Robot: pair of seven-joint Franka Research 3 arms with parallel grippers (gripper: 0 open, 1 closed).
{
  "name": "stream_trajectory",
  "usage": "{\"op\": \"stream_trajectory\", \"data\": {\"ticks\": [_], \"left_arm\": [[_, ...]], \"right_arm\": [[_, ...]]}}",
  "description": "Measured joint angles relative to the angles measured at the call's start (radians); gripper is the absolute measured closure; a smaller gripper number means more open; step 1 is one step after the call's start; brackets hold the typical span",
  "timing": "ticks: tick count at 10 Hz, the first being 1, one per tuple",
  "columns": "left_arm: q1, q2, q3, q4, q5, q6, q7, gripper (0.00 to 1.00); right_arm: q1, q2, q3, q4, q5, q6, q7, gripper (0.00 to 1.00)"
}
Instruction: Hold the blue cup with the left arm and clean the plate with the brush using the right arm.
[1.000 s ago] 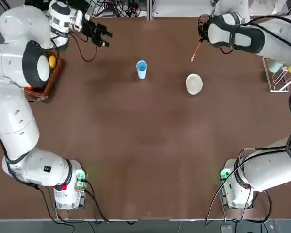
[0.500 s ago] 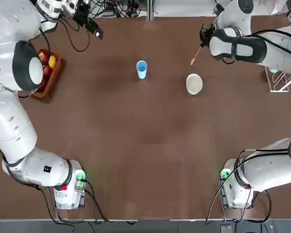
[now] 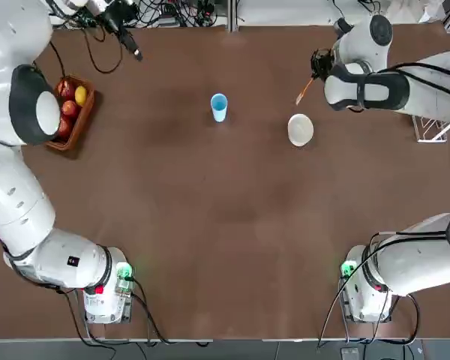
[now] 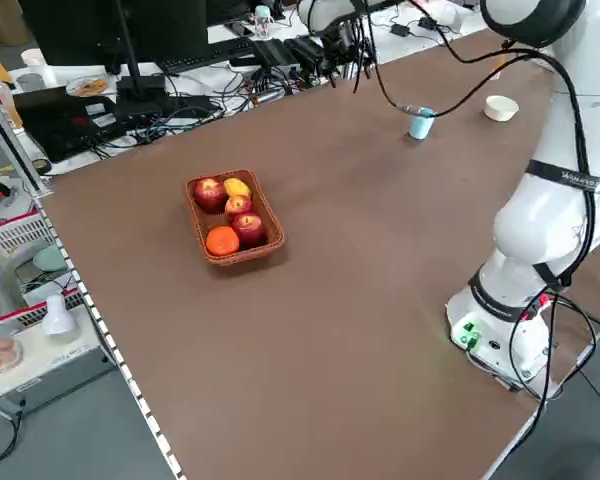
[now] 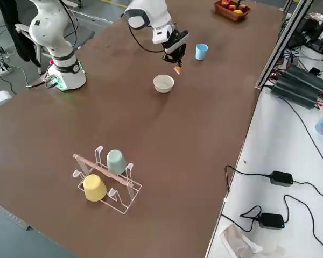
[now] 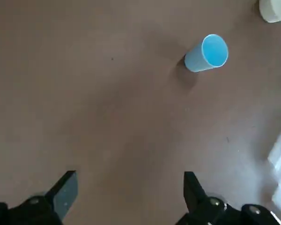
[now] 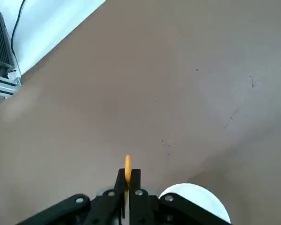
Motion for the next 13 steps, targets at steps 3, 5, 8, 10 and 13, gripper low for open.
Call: {"op": "stream_trajectory", "data": {"ticks": [3, 5, 8, 10, 13], "left_arm": [[0.001, -0.050, 0.002, 0.000, 0.142, -0.007, -0.125, 0.00], [0.000, -0.067, 0.001, 0.000, 0.229, -0.024, -0.142, 0.00], [-0.001, -0.089, 0.000, 0.005, 0.305, -0.024, -0.142, 0.00], [-0.001, -0.105, 0.001, 0.009, 0.313, -0.024, -0.154, 0.00], [-0.001, -0.147, -0.030, 0.047, 0.313, -0.025, -0.416, 0.00]], "right_arm": [[-0.001, 0.000, -0.001, -0.102, 0.000, 0.171, 0.000, 0.95], [-0.001, 0.000, -0.001, -0.119, 0.005, 0.187, 0.000, 0.95], [-0.001, -0.001, 0.001, -0.119, 0.119, 0.189, -0.003, 0.95], [0.013, -0.001, 0.006, -0.119, 0.228, 0.189, -0.009, 0.95], [0.036, -0.001, 0.009, -0.127, 0.291, 0.188, -0.009, 0.95]]}}
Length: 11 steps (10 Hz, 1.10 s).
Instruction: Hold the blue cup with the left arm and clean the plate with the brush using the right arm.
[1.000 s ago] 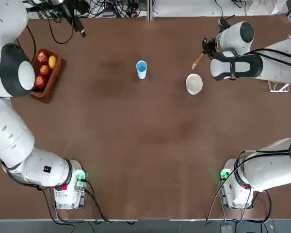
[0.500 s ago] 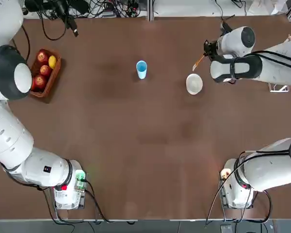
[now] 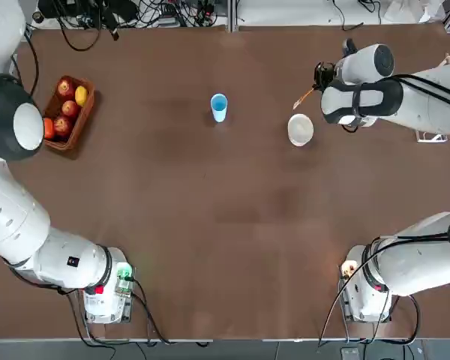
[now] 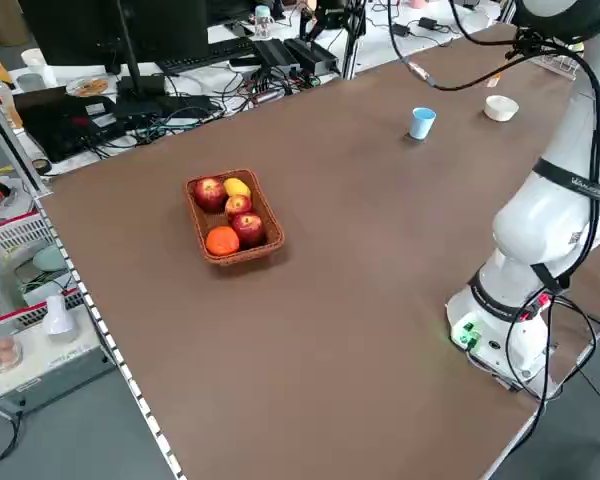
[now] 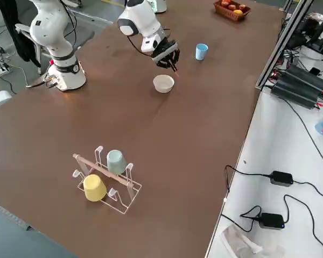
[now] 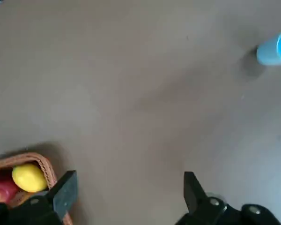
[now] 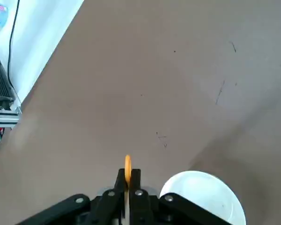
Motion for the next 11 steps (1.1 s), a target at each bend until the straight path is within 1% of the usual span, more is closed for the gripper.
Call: {"op": "stream_trajectory", "data": {"ticks": [2, 4, 5, 7, 8, 11], "left_arm": [[0.000, -0.021, -0.013, 0.014, 0.001, -0.038, -0.168, 0.00], [0.001, -0.023, -0.013, 0.073, 0.006, -0.111, -0.296, 0.00], [-0.001, -0.024, -0.015, 0.093, 0.026, -0.130, -0.324, 0.00], [0.002, -0.029, -0.016, 0.107, 0.068, -0.128, -0.359, 0.00], [0.006, -0.042, -0.016, 0.107, 0.070, -0.128, -0.380, 0.00], [0.009, -0.089, -0.015, 0.107, 0.071, -0.178, -0.440, 0.00]], "right_arm": [[0.000, 0.000, 0.000, -0.001, 0.001, 0.000, 0.000, 0.95], [0.001, 0.000, 0.000, -0.001, 0.001, 0.000, 0.000, 0.95], [0.001, 0.000, 0.000, -0.002, 0.001, -0.001, 0.000, 0.95], [0.001, 0.000, 0.000, -0.008, 0.001, -0.004, 0.000, 0.95], [0.001, 0.000, 0.000, -0.015, 0.001, -0.004, -0.002, 0.95], [0.001, 0.000, 0.000, -0.032, 0.001, -0.005, -0.021, 0.95]]}}
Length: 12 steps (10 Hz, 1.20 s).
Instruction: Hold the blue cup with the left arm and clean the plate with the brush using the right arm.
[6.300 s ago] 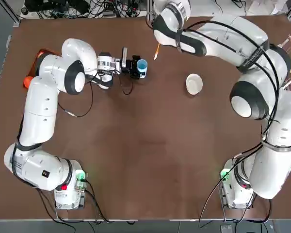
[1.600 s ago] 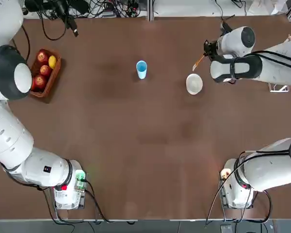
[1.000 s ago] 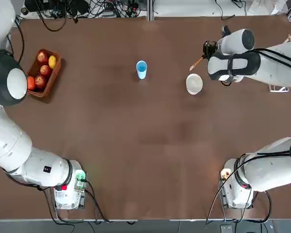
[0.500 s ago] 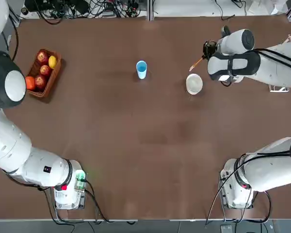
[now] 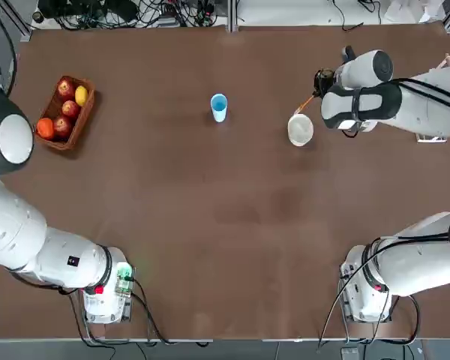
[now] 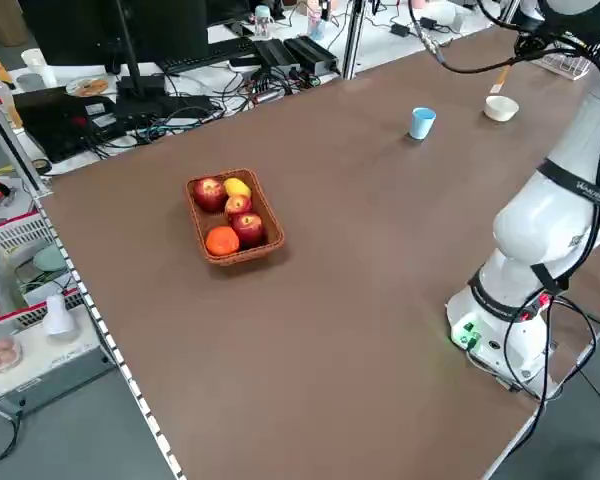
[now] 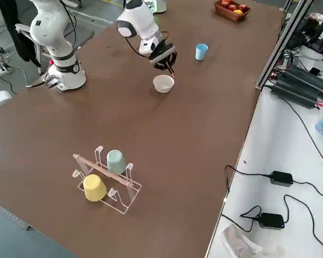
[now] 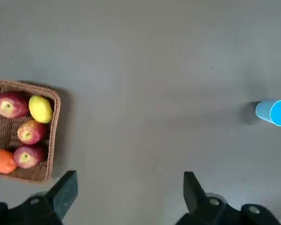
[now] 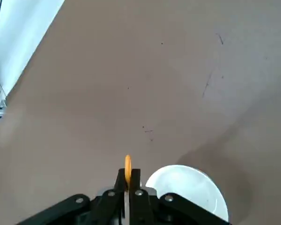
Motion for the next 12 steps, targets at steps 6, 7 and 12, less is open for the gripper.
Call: {"op": "stream_trajectory", "data": {"ticks": [6, 7, 12], "left_arm": [[0.015, -0.021, -0.005, -0.001, 0.004, -0.010, -0.003, 0.00], [0.050, -0.019, -0.029, -0.005, 0.004, -0.011, -0.001, 0.00], [0.117, -0.010, -0.107, -0.007, 0.034, -0.011, 0.007, 0.00]], "right_arm": [[0.004, 0.000, 0.000, -0.032, 0.000, -0.002, -0.044, 0.95], [0.009, 0.000, 0.000, -0.040, 0.000, -0.002, -0.072, 0.95], [0.011, 0.000, -0.001, -0.052, 0.000, -0.018, -0.172, 0.95]]}}
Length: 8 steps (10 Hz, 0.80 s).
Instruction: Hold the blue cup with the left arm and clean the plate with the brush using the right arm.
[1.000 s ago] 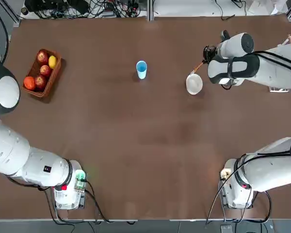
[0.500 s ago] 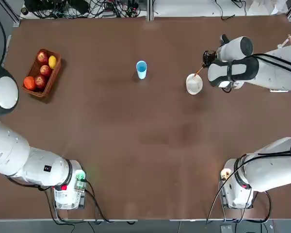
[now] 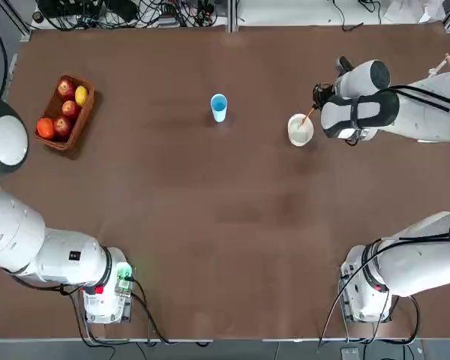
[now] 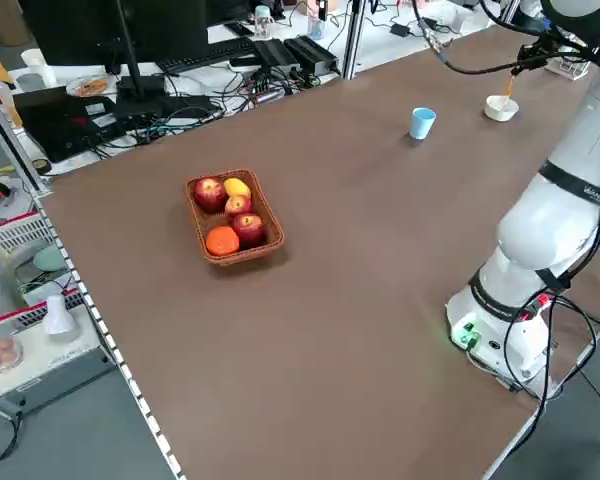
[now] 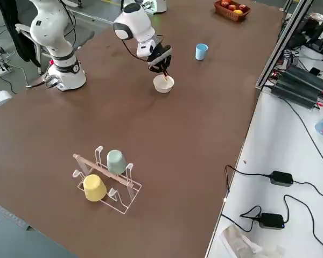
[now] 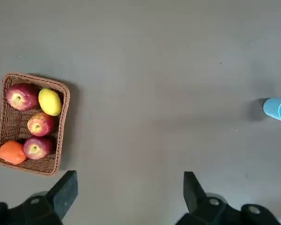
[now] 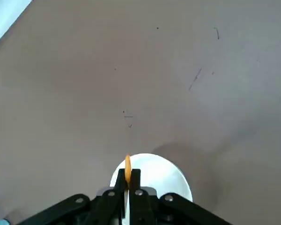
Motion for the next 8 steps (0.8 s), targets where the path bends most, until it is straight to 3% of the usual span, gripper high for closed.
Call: {"op": "stream_trajectory", "data": {"ticks": [8], "left_arm": [[-0.008, 0.011, -0.014, 0.000, 0.000, 0.000, 0.000, 0.00]], "right_arm": [[-0.002, 0.000, -0.003, 0.000, 0.000, -0.047, -0.083, 0.95]]}}
